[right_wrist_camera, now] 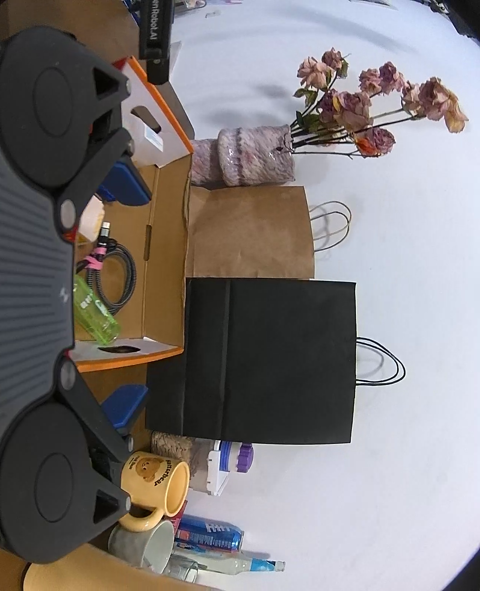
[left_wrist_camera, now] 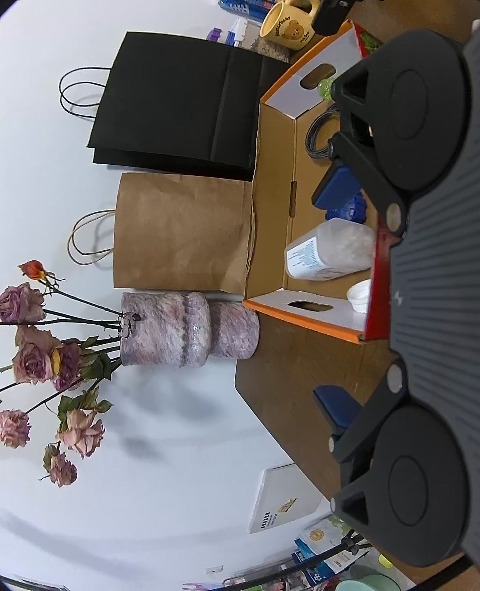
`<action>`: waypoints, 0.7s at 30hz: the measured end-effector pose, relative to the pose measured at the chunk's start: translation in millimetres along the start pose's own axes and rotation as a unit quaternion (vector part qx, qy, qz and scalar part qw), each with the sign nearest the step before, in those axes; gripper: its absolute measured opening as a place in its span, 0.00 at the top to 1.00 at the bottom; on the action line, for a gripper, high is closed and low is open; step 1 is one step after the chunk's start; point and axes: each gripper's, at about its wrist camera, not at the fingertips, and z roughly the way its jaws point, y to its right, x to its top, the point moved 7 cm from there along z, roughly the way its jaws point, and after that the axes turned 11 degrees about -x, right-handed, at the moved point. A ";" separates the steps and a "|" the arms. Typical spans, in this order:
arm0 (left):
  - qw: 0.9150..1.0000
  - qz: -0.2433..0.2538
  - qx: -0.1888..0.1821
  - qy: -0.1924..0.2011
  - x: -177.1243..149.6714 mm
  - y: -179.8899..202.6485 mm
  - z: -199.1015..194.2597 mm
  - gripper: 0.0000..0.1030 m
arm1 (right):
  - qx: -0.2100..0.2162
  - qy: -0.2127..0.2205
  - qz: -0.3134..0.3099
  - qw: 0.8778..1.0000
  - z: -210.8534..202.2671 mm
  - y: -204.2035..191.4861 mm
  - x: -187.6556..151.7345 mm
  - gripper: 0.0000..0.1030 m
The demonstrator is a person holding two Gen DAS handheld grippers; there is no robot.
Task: Organize rigid objects
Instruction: 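Move the right tool back to the white spray bottle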
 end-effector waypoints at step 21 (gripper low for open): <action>0.999 0.044 -0.013 -0.006 -45.2 0.4 -57.1 0.00 | -0.010 -0.027 -0.020 0.999 -59.4 14.7 -49.9 0.00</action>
